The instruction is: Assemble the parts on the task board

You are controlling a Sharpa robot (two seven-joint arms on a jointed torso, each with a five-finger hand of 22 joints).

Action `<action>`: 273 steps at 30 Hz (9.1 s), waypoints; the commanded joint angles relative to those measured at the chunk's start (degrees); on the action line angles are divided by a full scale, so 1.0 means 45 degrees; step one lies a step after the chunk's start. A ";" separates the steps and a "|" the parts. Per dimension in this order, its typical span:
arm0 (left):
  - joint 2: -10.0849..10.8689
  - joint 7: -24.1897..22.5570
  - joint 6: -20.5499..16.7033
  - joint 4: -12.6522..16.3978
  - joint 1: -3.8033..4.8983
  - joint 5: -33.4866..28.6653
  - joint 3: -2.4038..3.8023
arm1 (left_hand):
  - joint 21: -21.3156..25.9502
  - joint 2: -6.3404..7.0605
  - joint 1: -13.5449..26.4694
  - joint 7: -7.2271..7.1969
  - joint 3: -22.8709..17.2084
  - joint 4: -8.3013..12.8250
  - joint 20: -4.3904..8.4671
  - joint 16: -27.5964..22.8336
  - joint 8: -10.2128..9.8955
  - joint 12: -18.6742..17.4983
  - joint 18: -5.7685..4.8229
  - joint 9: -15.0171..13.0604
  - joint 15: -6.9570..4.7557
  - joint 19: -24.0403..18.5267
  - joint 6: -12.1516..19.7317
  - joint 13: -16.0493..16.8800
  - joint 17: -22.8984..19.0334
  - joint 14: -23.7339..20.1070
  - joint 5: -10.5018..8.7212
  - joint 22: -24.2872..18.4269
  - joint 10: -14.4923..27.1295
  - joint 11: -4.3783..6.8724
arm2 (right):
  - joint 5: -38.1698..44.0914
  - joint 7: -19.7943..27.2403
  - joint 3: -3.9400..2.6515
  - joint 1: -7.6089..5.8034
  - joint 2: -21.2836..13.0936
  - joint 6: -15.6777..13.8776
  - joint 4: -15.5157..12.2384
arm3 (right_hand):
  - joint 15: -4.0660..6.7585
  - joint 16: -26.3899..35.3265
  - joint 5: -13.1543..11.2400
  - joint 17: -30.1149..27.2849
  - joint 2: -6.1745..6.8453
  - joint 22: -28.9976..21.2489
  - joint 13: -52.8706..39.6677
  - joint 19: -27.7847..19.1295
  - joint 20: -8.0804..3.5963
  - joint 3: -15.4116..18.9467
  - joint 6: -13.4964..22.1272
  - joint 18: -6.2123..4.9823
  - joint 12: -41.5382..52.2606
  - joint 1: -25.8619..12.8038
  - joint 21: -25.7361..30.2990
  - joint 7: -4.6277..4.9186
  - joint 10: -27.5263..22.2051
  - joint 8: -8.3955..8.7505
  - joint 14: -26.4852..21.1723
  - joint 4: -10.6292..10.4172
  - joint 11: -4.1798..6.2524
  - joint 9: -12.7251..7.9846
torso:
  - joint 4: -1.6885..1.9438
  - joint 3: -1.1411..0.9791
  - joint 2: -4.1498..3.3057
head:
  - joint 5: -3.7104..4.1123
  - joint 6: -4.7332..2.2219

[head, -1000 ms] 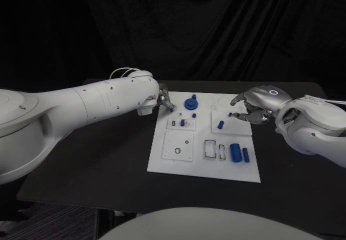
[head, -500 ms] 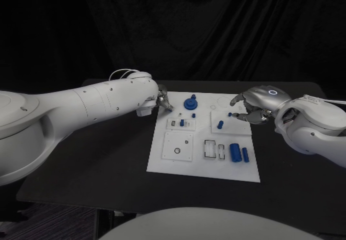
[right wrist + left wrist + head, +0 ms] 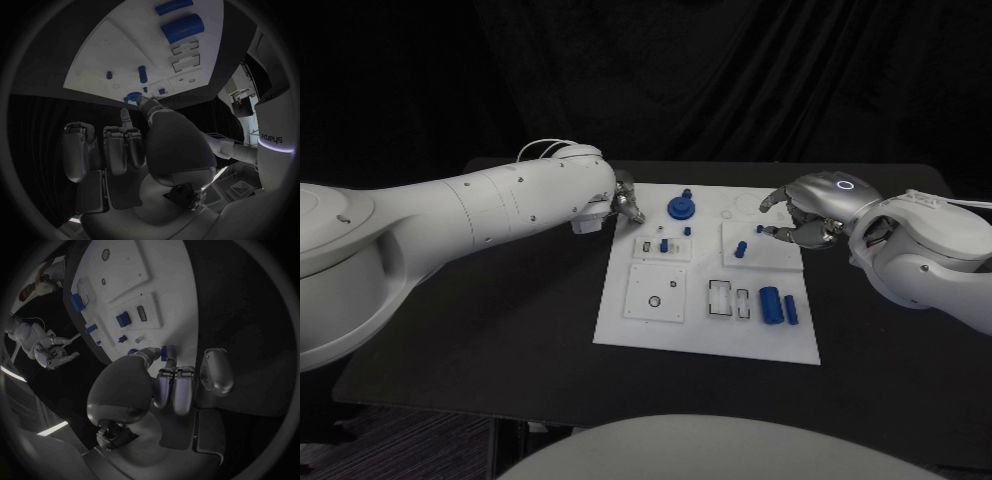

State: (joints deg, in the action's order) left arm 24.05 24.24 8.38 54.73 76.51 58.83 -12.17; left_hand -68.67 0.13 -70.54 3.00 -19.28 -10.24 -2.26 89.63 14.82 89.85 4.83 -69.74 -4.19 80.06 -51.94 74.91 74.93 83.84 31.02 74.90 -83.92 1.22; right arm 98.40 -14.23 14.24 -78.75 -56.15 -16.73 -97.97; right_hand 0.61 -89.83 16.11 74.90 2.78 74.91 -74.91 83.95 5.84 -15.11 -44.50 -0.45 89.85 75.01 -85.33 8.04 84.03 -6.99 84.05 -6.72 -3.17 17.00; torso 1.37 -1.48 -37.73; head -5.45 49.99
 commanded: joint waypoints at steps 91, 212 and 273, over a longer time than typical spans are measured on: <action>0.2145 -0.0003 -0.0581 0.3815 -0.0296 -0.0672 0.0001 | 0.0327 0.0523 0.0696 -0.0175 -0.1620 0.0524 0.0091 0.0082 0.0582 0.0034 0.0025 -0.0670 -0.0092 -0.0068 -0.0111 0.3354 0.3349 0.1368 0.0228 0.1879 -0.1351 0.0138 | 0.0042 -0.0354 -0.0008 0.0160 -0.0185 0.0207 -0.0051 | 0.0060 -0.0037 0.0038 0.3355 0.0021 0.2932 -0.3354 0.0618 -0.0090 -0.0039 -0.0214 -0.0215 0.0033 -0.0067 0.0048 0.0018 0.1327 0.0007 0.1321 -0.0054 0.0080 -0.0023 | 0.0017 0.0009 0.0012 | -0.0224 0.0001; 0.2343 0.0568 0.0054 0.3900 -0.0601 -0.0567 0.0001 | 0.0781 -0.0221 0.1672 -0.0037 0.0397 -0.0899 -0.0061 0.0082 -0.0366 0.0034 0.0075 0.0238 0.0055 -0.0152 -0.0320 0.3354 0.3349 0.1368 0.0324 0.1834 -0.1351 -0.0010 | -0.0320 -0.0526 -0.0008 0.0227 -0.0180 0.0662 -0.0008 | 0.0047 -0.0037 0.0052 0.3355 -0.0014 0.2906 -0.3354 0.0574 -0.0083 -0.0266 -0.0281 -0.0235 0.0033 0.0264 0.0129 0.0034 0.1327 0.0060 0.1321 0.0187 0.0060 -0.0092 | 0.0023 0.0012 0.0000 | -0.0410 0.0001; 0.2353 0.0111 -0.0552 0.3825 -0.0651 -0.0567 0.0001 | 0.0737 -0.0811 0.3986 0.0040 0.2769 -0.1468 -0.0147 0.0082 -0.0590 0.0034 0.0064 0.0674 0.0134 -0.0059 -0.0864 0.3354 0.3349 0.1368 -0.5421 0.1856 -0.1351 -0.0101 | -0.0320 -0.0494 -0.0008 0.0232 -0.0195 0.0434 -0.0009 | 0.0014 -0.0037 0.0020 0.3355 0.0068 0.2908 -0.3354 0.0580 -0.0060 -0.0223 -0.0275 -0.0233 0.0033 0.0070 0.0132 0.0071 0.1327 0.0129 0.1321 0.0105 0.0022 -0.0153 | 0.0012 0.0012 0.0009 | -0.0394 0.0001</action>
State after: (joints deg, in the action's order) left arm 34.43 24.13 5.92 72.00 74.54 55.97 -11.52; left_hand -65.13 -3.47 -53.23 3.12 -7.11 -16.83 -2.89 89.63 11.43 89.85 4.83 -66.52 -3.58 79.47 -55.45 74.93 74.92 84.05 6.79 74.92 -84.11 0.62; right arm 96.80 -15.78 14.24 -77.84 -56.91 -13.79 -97.97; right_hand 0.61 -89.83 16.11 74.90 2.67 74.94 -74.92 83.95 5.85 -16.12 -45.44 -0.45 89.85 75.62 -84.87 8.35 84.03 -6.60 84.05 -5.89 -3.16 16.36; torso 1.43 -1.40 -37.71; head -7.28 49.99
